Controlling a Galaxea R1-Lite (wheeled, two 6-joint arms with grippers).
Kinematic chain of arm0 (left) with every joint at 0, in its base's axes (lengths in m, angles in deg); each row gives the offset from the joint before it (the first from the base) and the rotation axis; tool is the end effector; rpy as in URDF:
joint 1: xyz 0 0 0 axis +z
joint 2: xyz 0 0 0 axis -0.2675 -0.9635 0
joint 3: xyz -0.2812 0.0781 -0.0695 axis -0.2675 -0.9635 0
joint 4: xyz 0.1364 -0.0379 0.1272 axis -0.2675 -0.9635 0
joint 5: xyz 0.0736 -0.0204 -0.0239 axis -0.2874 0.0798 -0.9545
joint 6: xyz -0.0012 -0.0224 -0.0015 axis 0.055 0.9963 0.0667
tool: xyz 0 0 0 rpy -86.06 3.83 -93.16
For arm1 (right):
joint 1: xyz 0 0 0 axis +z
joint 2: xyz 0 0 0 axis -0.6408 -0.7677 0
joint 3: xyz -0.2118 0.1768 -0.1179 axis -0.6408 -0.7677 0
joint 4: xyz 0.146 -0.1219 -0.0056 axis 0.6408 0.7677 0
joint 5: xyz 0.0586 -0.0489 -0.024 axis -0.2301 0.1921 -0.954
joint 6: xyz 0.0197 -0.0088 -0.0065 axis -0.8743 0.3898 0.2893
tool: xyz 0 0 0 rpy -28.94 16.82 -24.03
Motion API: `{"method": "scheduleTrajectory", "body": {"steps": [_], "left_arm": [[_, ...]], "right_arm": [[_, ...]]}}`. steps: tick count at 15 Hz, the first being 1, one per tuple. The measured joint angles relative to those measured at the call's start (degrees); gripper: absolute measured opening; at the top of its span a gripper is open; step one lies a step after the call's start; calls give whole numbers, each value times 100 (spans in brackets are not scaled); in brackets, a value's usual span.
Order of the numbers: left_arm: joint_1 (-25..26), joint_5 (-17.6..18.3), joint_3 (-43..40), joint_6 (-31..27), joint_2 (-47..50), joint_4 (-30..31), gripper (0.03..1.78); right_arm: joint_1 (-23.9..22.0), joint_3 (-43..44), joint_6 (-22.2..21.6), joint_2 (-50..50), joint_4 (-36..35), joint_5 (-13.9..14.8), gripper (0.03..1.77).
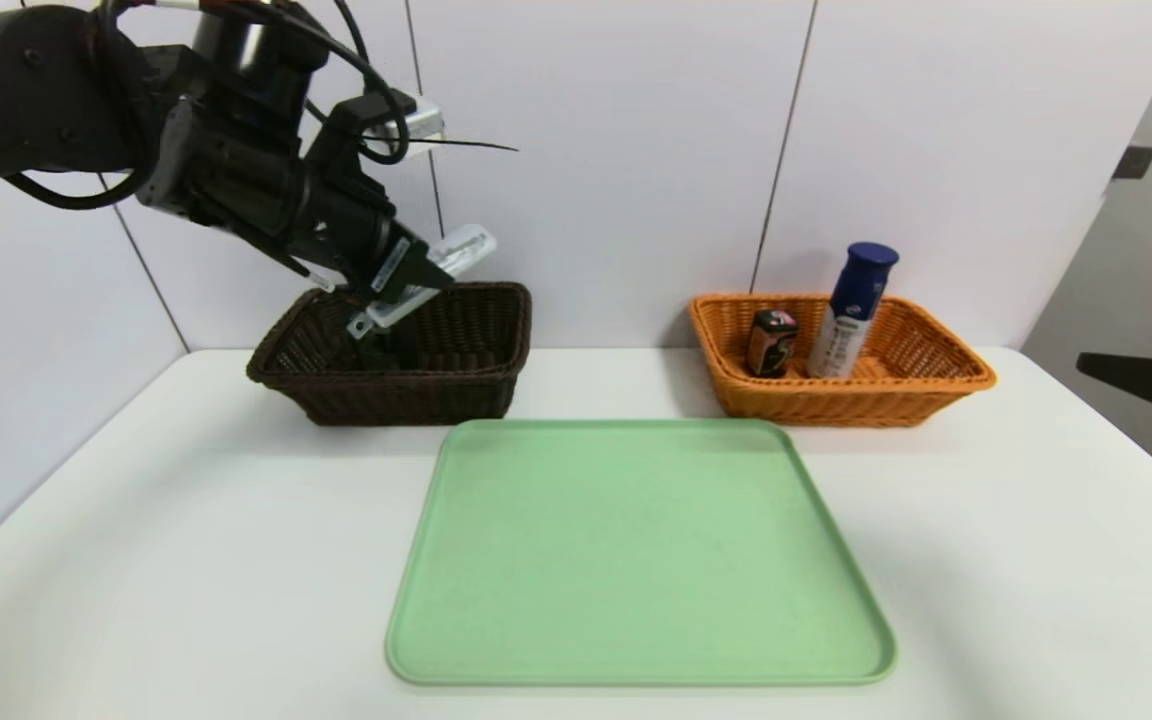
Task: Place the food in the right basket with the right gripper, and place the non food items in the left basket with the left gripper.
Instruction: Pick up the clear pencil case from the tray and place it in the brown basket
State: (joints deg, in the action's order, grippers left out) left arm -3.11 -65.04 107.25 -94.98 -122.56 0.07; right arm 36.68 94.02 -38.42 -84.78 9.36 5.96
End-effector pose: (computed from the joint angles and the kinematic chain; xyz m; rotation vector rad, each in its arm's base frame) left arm 0.3345 -0.1176 0.3137 0.4614 0.4477 -0.6418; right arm 0.1436 -0.0044 0.2582 0.1159 0.3091 0.0911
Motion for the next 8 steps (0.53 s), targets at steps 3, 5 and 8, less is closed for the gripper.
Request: {"method": "scheduleTrajectory", "body": {"steps": [3,5,8], "left_arm": [[282,524,-5,-823,-206,140,56],[322,522,-5,-862,-430,534,56],[333,502,-2,-802,-855,1085,56]], "right_arm": [[9,33,5,1,-2,7,169],[11,44,6,1,-2,11,169],[17,28,0,6,2,11,169]]}}
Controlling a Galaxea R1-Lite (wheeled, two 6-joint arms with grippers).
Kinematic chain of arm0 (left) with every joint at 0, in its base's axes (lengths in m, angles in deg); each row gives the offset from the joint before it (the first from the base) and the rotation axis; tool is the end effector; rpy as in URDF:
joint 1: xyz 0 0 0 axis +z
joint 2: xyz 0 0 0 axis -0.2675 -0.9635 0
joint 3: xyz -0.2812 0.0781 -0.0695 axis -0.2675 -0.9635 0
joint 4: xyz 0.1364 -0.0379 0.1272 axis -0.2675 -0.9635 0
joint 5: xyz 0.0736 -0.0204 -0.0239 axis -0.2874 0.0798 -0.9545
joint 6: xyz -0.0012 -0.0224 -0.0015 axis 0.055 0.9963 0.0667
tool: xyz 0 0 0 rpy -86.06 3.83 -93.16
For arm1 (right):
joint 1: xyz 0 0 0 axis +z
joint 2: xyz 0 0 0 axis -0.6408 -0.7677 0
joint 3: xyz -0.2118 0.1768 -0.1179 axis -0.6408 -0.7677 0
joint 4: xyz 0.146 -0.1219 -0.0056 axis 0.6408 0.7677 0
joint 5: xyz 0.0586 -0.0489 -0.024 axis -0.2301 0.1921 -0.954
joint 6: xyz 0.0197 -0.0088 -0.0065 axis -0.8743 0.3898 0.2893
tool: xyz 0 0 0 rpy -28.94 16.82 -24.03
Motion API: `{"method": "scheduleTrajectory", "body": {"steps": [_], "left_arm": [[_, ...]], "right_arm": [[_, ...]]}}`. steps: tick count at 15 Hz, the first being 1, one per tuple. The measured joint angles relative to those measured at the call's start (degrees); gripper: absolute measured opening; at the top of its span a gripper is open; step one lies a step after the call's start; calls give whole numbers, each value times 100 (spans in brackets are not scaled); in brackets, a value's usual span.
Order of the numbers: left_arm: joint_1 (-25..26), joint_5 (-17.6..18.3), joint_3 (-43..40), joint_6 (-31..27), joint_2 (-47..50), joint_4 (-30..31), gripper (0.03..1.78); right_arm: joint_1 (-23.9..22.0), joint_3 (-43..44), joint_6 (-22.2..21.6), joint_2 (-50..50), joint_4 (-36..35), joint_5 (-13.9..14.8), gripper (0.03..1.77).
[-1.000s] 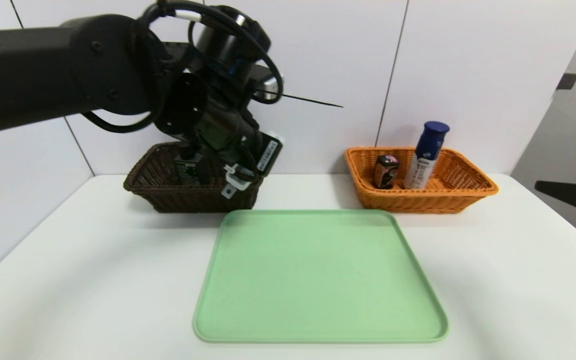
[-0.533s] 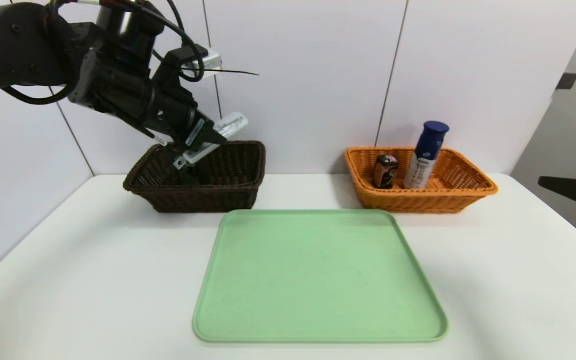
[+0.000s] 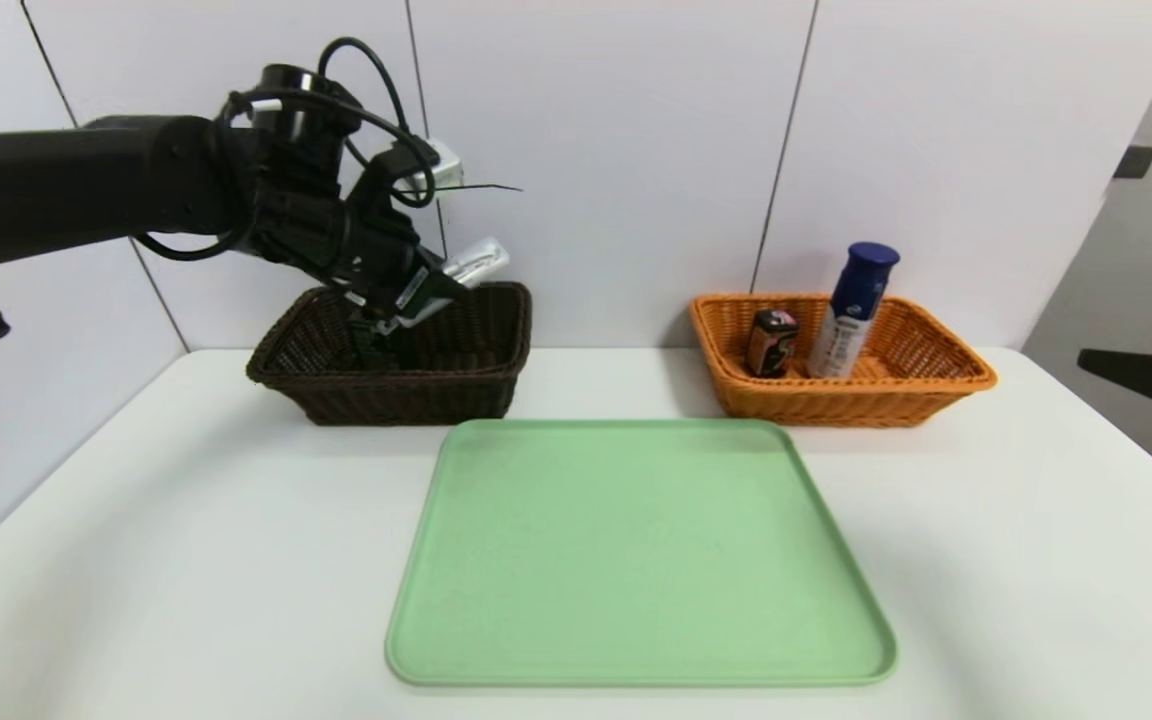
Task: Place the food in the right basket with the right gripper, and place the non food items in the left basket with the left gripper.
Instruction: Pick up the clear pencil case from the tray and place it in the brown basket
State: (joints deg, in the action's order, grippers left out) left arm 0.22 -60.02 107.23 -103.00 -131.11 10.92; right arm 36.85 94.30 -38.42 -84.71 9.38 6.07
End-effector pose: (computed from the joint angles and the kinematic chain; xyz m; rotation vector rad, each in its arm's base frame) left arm 0.3919 -0.1140 0.2733 0.5534 0.3569 -0.6927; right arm 0.1433 -0.0040 0.2597 0.1146 0.3035 0.0924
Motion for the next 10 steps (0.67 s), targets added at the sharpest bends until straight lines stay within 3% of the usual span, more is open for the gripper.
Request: {"method": "scheduleTrajectory", "body": {"steps": [10], "left_arm": [[1,-49,40,207,-689,182,56]], "right_arm": [[-5,-100,-17,15,1,-6,169]]}}
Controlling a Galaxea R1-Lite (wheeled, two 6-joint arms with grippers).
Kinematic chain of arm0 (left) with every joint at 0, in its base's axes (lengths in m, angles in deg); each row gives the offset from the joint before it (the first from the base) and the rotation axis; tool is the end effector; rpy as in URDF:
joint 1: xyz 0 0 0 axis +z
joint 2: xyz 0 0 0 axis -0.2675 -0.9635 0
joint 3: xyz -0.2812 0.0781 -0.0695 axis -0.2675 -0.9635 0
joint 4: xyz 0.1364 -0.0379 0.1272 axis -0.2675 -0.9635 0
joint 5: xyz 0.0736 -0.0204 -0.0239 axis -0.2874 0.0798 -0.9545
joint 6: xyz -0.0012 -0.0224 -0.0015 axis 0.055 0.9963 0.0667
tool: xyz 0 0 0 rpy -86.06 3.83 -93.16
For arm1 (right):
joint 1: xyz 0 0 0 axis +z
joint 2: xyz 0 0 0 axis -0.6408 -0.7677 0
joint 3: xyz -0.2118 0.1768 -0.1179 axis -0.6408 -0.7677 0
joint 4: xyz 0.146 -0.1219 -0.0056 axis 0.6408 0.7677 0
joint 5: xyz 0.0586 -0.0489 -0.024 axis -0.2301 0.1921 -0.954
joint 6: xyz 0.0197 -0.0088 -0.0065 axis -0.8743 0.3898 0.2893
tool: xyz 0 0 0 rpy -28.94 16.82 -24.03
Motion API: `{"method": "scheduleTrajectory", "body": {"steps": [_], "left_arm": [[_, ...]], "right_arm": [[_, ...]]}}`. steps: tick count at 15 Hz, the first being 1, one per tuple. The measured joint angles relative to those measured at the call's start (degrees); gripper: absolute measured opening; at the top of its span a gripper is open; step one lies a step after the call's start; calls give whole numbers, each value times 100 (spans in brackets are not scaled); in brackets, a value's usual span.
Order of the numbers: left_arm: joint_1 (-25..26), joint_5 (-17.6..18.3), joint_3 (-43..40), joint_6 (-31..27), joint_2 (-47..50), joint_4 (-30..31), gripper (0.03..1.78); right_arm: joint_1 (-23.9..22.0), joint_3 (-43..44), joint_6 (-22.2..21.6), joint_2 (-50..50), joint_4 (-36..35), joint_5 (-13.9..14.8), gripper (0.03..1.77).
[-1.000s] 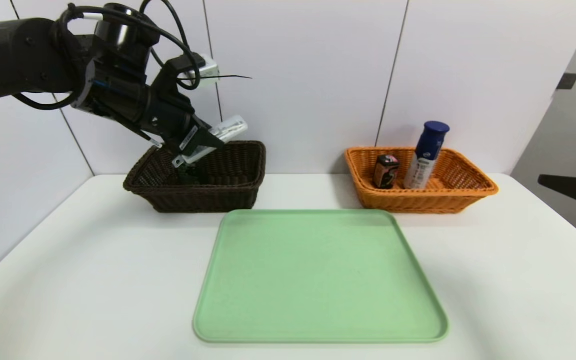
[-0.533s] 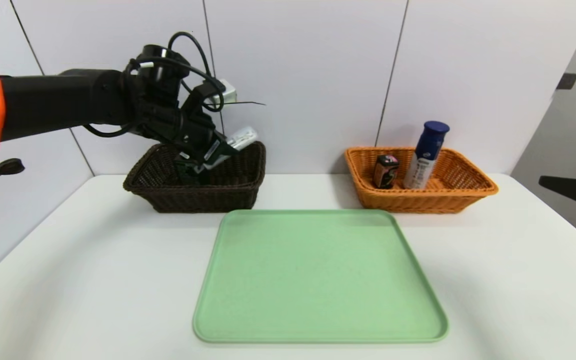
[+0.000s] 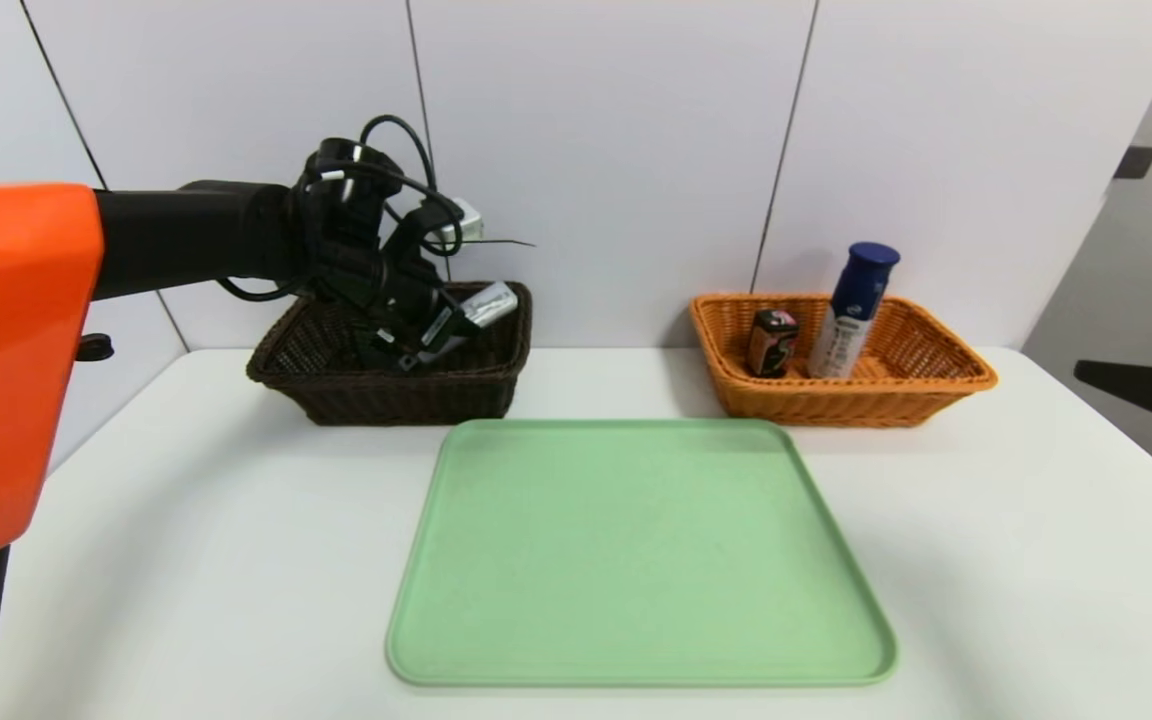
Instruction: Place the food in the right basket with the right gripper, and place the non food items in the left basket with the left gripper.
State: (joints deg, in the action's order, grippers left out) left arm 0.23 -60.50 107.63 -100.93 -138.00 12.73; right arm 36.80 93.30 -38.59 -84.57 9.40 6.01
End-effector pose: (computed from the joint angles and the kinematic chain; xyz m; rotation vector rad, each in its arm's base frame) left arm 0.4228 -0.1221 0.2268 0.5165 0.4525 -0.6955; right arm 0.1425 -0.0040 0.2550 0.1193 0.3189 0.0914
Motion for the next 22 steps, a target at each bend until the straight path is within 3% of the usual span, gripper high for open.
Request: {"method": "scheduleTrajectory", "body": {"steps": [3,7,10,14,17,22], "left_arm": [[7,-98,4,78,-85,202,56],[5,-119,4,130,-102,233,101],[20,-128,15,354,35,243,124],[2,-257,20,1324,505,271,142],[-98,-791,-43,2498,1017,63,151],[-265,-1775,-575,3602,2225,-812,161]], "right_arm": [[-1,-2,0,0,0,0,169],[-4,-6,-7,2,-1,5,169],[-4,-6,-10,11,2,6,169],[5,22,-2,40,-1,6,169],[16,66,9,116,-4,-5,169],[41,143,12,413,-4,-355,169]]}}
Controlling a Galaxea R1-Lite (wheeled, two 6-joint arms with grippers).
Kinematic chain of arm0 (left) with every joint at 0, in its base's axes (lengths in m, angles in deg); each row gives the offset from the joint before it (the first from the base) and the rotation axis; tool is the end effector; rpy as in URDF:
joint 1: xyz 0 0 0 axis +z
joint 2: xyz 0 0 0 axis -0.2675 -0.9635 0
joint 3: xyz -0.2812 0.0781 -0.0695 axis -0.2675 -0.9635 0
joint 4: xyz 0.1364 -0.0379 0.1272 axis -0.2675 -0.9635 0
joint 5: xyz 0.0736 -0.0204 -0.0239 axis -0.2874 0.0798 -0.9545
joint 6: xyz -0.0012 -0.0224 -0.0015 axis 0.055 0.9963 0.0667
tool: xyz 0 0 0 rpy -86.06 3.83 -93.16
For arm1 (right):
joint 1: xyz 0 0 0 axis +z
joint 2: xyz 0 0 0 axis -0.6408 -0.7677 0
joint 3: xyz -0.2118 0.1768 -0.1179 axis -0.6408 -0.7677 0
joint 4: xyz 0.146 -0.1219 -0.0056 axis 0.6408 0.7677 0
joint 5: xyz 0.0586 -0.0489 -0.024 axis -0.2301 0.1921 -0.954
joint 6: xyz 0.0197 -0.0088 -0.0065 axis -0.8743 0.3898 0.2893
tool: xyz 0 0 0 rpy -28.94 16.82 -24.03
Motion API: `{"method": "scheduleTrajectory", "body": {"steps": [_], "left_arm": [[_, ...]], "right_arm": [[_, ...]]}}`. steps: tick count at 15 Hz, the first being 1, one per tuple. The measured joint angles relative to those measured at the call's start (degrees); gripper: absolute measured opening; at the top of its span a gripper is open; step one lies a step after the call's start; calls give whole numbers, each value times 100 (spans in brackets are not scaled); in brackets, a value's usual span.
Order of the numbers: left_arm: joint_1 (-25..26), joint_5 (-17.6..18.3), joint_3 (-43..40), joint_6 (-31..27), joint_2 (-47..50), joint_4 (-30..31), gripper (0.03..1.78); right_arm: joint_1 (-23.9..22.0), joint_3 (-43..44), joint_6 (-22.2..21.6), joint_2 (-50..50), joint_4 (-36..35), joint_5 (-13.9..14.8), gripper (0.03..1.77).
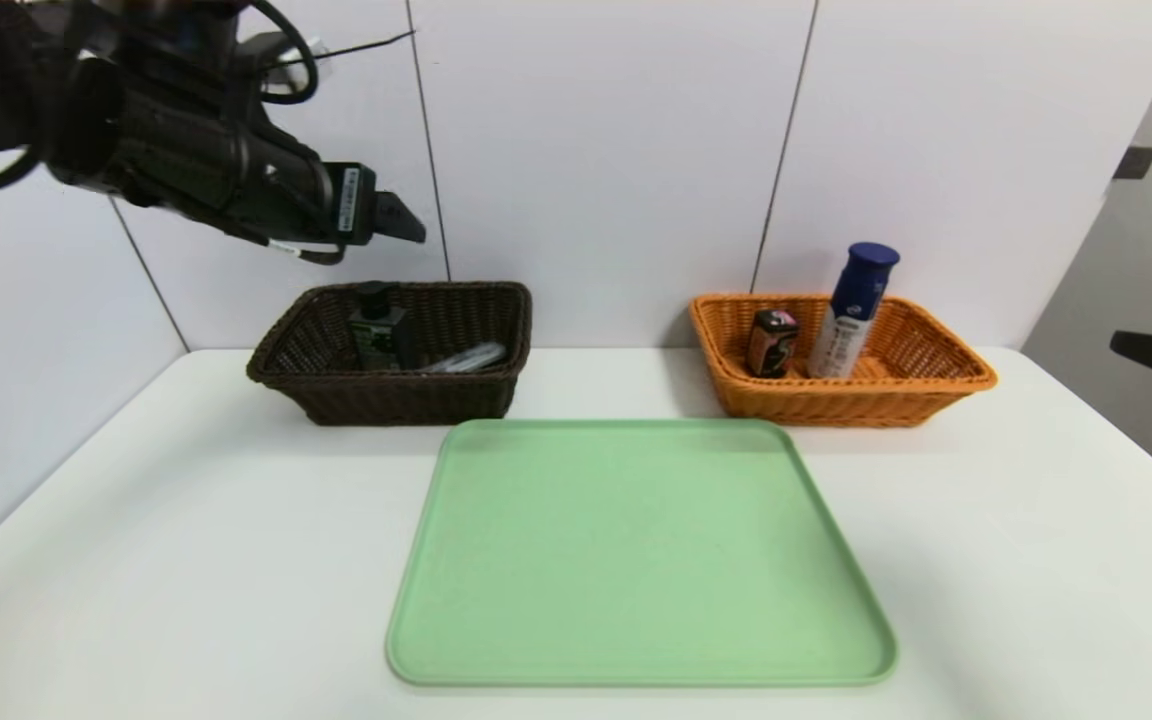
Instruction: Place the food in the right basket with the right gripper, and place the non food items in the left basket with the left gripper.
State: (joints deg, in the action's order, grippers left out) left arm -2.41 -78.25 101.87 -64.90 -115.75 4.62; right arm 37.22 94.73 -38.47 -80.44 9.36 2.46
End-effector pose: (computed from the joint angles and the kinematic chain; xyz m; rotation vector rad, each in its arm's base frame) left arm 0.3082 -0.0992 0.3366 0.0055 0.4698 -0.2698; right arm 0.1233 -0.0007 0.2719 0.1131 0.2240 0.1653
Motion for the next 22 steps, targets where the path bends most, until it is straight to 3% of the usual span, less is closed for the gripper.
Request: {"method": "scheduleTrajectory", "body": {"steps": [5,13,18,22], "left_arm": [[-30,-247,-2249,204,1972,-174,165],[875,-289,-5383,190,4748,652,168],[1013,-269,-6869,179,6064,914,169],[1312,-243,-7470,41,6787,923,169]], "right_arm": [[24,-71,115,488,72,-122,169],[123,-663,341,1510,116,-113,169],[43,-1192,388,2215,130,-113,169],[-15,-1395,388,2566,488,-126,169]]}}
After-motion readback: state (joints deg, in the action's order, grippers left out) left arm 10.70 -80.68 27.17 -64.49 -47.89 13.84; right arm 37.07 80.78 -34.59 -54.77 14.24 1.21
